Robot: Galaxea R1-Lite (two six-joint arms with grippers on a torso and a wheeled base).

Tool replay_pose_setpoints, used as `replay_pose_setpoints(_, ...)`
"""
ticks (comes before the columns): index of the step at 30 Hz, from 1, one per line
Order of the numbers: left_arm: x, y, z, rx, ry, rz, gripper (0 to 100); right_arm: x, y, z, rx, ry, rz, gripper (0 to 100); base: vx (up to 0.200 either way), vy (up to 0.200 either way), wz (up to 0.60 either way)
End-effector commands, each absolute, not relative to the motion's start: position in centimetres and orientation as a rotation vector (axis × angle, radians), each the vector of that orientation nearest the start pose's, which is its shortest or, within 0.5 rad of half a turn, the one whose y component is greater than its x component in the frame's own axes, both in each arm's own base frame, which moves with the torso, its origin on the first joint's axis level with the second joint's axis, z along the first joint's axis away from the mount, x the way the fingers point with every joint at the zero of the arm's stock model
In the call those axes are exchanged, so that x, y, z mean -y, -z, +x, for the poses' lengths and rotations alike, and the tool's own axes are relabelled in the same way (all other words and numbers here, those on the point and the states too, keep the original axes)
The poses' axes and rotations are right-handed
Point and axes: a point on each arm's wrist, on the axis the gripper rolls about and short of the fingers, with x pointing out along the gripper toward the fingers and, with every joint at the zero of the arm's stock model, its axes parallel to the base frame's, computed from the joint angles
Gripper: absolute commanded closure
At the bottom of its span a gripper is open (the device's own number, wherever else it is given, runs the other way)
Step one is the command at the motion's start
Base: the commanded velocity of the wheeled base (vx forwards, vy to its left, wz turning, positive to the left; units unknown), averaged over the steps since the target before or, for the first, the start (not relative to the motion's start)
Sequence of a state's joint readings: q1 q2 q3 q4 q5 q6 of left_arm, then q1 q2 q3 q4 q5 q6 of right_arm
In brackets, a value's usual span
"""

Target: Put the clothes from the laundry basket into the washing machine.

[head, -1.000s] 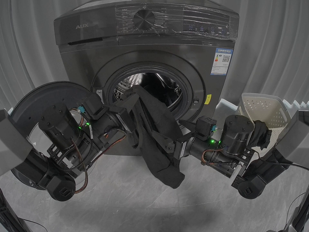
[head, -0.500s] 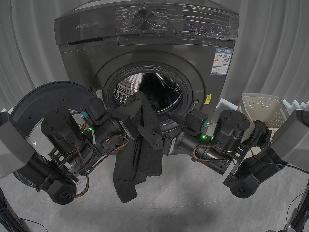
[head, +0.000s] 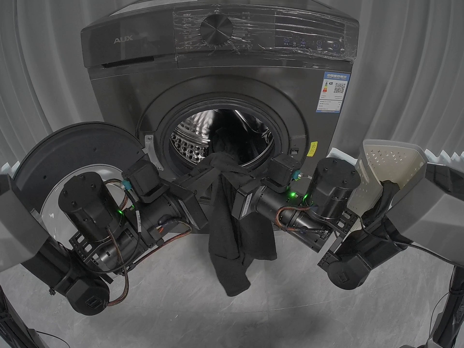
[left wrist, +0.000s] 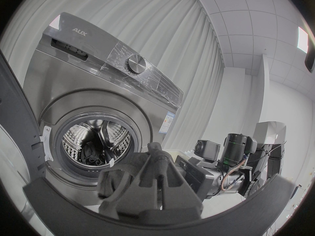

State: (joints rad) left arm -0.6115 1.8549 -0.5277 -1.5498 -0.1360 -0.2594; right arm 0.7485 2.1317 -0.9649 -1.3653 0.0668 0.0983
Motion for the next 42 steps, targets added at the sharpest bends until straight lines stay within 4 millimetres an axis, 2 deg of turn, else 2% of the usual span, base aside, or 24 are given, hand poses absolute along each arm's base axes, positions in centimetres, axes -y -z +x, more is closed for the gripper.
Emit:
replay_pose_setpoints(1,17.3,-16.2,24.6,0.138,0.760,-0.305,100,-27.0,-14.1,28.9,0.142,-0.816,0.159,100,0.000,0.000,0.00)
replay_pose_setpoints(5,17.4,-16.4,24.8,0.147,0.763,-0.310,100,-26.8,-14.8,28.6,0.158,-0.817,0.165,100,0.000,0.000,0.00)
replay_pose_setpoints(6,17.4,-16.4,24.8,0.146,0.765,-0.310,0,-26.8,-14.9,28.5,0.160,-0.817,0.166,100,0.000,0.000,0.00)
replay_pose_setpoints(10,17.4,-16.9,24.8,0.157,0.767,-0.331,0,-26.7,-15.4,28.4,0.170,-0.802,0.173,100,0.000,0.000,0.00)
replay_pose_setpoints(12,16.9,-17.9,24.7,0.191,0.765,-0.353,0,-26.3,-15.5,28.3,0.165,-0.796,0.172,100,0.000,0.000,0.00)
replay_pose_setpoints(15,16.9,-17.9,24.7,0.191,0.765,-0.353,0,-26.2,-15.5,28.3,0.165,-0.794,0.172,100,0.000,0.000,0.00)
replay_pose_setpoints(16,15.5,-19.6,24.4,0.222,0.776,-0.430,0,-25.0,-15.6,28.5,0.158,-0.768,0.167,100,0.000,0.000,0.00)
replay_pose_setpoints(18,15.1,-19.4,24.6,0.212,0.775,-0.425,0,-24.8,-15.7,28.6,0.162,-0.764,0.169,100,0.000,0.000,0.00)
replay_pose_setpoints(30,12.1,-14.2,28.4,0.060,0.621,-0.362,0,-24.4,-17.3,27.9,0.196,-0.776,0.186,100,0.000,0.000,0.00)
replay_pose_setpoints(38,12.7,-9.4,31.0,-0.059,0.648,-0.278,0,-25.0,-18.2,26.7,0.201,-0.823,0.242,100,0.000,0.000,0.00)
replay_pose_setpoints(42,13.0,-7.4,32.6,-0.083,0.665,-0.233,0,-25.2,-17.9,26.1,0.184,-0.845,0.243,100,0.000,0.000,0.00)
